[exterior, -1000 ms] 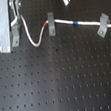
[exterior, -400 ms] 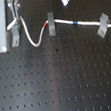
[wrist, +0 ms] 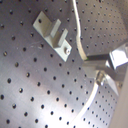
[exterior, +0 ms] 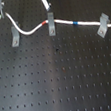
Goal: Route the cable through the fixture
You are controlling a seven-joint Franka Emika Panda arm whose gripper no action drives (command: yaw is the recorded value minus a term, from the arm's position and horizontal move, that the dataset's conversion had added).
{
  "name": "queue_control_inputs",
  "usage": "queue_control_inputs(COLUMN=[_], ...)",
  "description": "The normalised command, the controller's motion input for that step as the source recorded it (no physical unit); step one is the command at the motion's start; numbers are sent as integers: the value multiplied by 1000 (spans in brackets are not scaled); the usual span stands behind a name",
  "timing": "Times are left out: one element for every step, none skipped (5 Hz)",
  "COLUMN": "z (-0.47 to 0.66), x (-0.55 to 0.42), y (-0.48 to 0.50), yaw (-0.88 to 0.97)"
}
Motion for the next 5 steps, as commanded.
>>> queue_control_inputs(z=[42, 82, 192, 165, 170], x=[234, 513, 459, 587, 567], y=[-48, -283, -153, -206, -309], yaw=[-131, -228, -300, -308, -242])
